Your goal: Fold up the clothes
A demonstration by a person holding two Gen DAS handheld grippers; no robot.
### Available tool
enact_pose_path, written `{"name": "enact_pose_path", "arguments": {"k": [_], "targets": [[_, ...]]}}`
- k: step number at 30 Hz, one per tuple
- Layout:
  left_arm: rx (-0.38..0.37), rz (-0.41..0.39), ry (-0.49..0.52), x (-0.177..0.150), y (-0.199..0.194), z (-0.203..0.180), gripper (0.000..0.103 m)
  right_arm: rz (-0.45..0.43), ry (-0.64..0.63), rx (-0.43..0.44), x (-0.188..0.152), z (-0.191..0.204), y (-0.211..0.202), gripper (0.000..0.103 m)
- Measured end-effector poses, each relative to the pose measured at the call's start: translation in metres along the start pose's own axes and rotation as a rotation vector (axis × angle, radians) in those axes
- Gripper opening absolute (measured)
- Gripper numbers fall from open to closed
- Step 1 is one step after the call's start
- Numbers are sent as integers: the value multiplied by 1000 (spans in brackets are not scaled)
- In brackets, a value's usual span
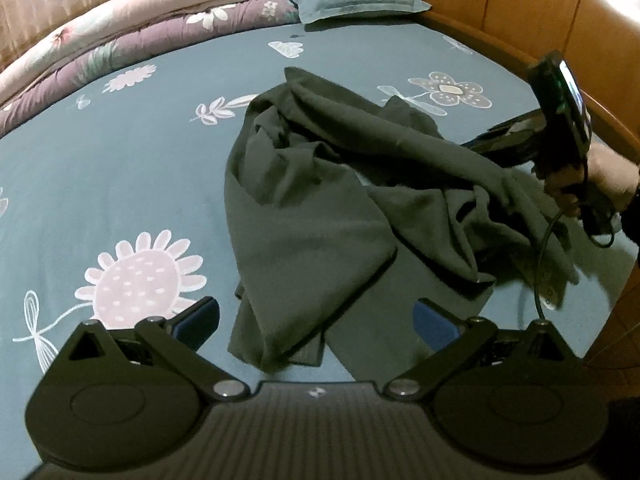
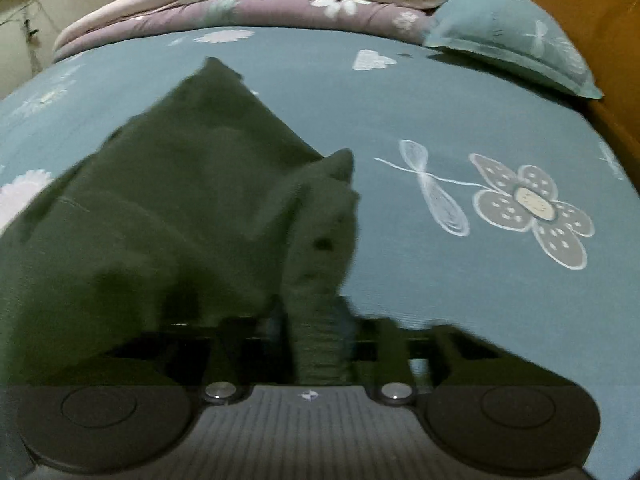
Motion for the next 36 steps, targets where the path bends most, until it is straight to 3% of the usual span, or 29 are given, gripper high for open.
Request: {"name": "enact_pose_path", "arguments": {"k": [6, 10, 12, 14, 22, 29, 36], "targets": [[6, -20, -5, 3, -1, 5, 102, -70, 0, -92, 30, -24, -32, 16], [5, -41, 14, 6, 2, 6, 102, -109, -7, -284, 49, -60, -47, 18], [4, -49, 34, 7, 5, 5, 102, -66, 22, -395, 53, -80, -44, 20], [-1, -45, 50, 8, 10, 4, 102, -72, 48, -386, 51, -84, -50, 21], [-50, -6, 41, 2, 27, 6, 102, -114, 8, -247, 40, -38, -65, 28], [-79, 22, 26, -5, 35, 7, 102, -166, -88, 7, 41, 42, -86, 37], [-94, 56, -1, -20, 36, 17, 102, -90, -179, 212, 34, 111, -76, 44]]}}
Point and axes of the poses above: each gripper's, at about its wrist camera, not at the fingertips, and y roughly the way its jaws point, z to its left, x to its top, the point moved 4 cm from there along y, roughly the way its jaws point, and after that the axes turned 2 degrees about y, right-handed, at the moved point
